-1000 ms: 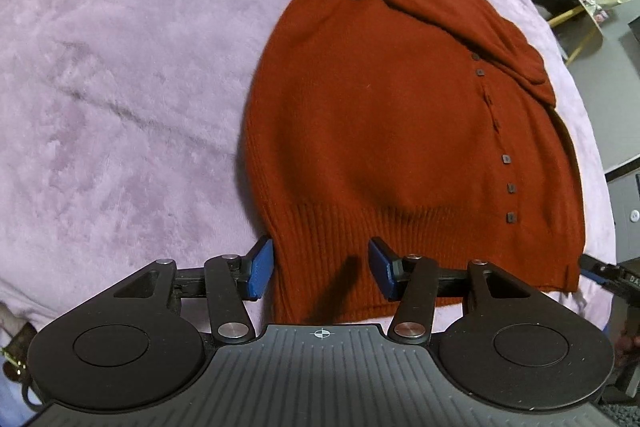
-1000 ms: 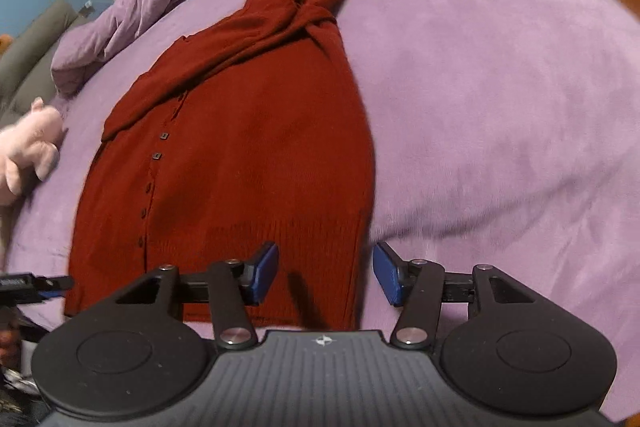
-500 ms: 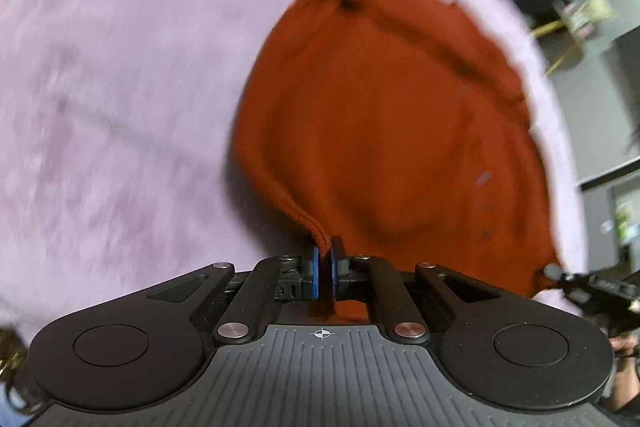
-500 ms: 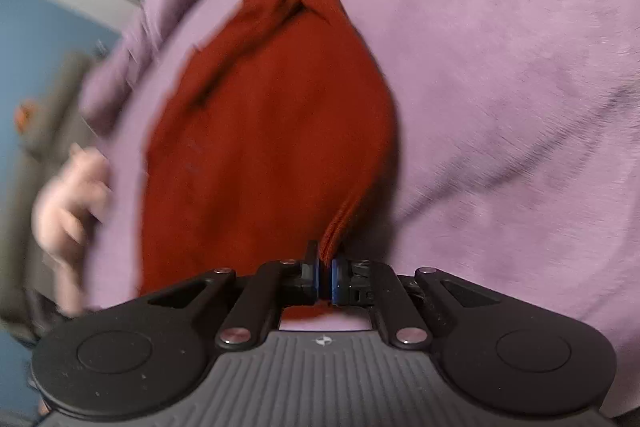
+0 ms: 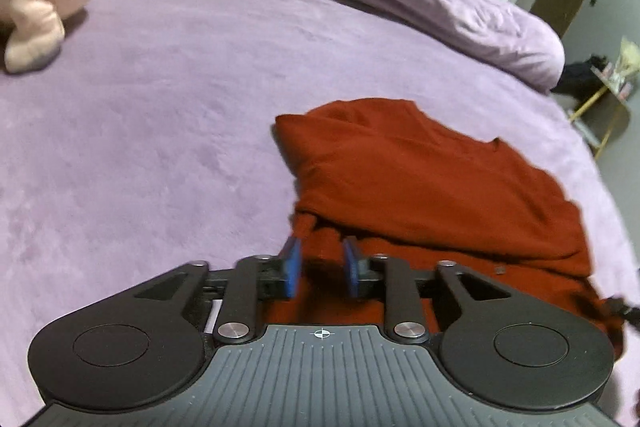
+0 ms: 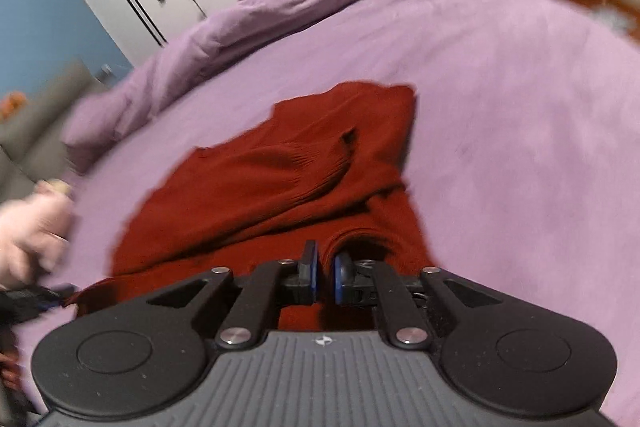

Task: Fold small clothes

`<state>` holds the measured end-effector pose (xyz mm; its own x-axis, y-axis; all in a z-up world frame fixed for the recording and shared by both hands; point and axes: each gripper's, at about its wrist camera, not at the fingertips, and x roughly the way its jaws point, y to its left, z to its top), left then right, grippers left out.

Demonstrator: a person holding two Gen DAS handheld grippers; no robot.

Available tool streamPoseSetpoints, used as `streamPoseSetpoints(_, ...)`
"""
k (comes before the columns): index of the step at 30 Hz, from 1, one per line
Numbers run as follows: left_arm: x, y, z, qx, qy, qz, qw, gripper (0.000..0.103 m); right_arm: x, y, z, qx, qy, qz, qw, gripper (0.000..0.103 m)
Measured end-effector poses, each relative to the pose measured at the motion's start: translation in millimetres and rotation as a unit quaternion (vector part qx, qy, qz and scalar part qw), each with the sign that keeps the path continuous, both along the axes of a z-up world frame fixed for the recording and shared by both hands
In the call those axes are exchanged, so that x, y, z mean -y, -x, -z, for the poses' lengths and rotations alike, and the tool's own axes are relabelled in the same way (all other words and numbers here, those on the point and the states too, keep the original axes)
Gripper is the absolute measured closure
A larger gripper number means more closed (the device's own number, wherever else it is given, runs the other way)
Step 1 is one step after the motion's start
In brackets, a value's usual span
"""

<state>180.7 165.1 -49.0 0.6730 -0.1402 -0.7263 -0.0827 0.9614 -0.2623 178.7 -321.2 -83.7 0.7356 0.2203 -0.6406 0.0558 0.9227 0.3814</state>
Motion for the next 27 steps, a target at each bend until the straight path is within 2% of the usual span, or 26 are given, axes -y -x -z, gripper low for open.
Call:
streamPoseSetpoints(2,-4,2,5,0.006,-0.008,0.010,0.9999,0.068,4,4,1,0.011,0.016,0.000,1.000,0.082)
streamPoseSetpoints(4,-11,4,8,0.006,-0.015,0.018,0.9997,0.057,6,9,3,0.016,0.049,-0.014,0.999,0.073)
streamPoseSetpoints(6,-15,4,13,0.001,-0.023,0.029,0.9993,0.056,3,12,3,0.022,0.079,-0.040,0.996,0.070)
streamPoseSetpoints(9,-14,0,20,-0.012,-0.034,0.050,0.9981,0.056,-9,6,6,0.023,0.133,-0.072,0.988,0.056)
streamPoseSetpoints(15,0,-9,26,-0.016,-0.047,0.085,0.9951,0.062,-21,-15,17,-0.009,0.161,-0.108,0.981,0.058)
streamPoseSetpoints(18,6,-11,27,-0.011,-0.054,0.104,0.9930,0.064,-20,-14,18,-0.009,0.167,-0.109,0.980,0.067)
streamPoseSetpoints(19,8,-12,27,-0.011,-0.058,0.109,0.9923,0.067,-18,-13,18,-0.010,0.168,-0.108,0.980,0.072)
streamPoseSetpoints(21,12,-16,29,-0.012,-0.064,0.121,0.9906,0.073,-17,-14,18,-0.013,0.170,-0.105,0.980,0.075)
streamPoseSetpoints(24,18,-23,31,-0.015,-0.070,0.133,0.9886,0.068,-14,-16,19,-0.018,0.167,-0.103,0.980,0.075)
streamPoseSetpoints(26,22,-28,32,-0.020,-0.069,0.139,0.9877,0.070,-14,-19,20,-0.020,0.163,-0.103,0.981,0.075)
streamPoseSetpoints(27,23,-30,33,-0.023,-0.069,0.142,0.9872,0.079,-15,-19,20,-0.019,0.164,-0.105,0.981,0.076)
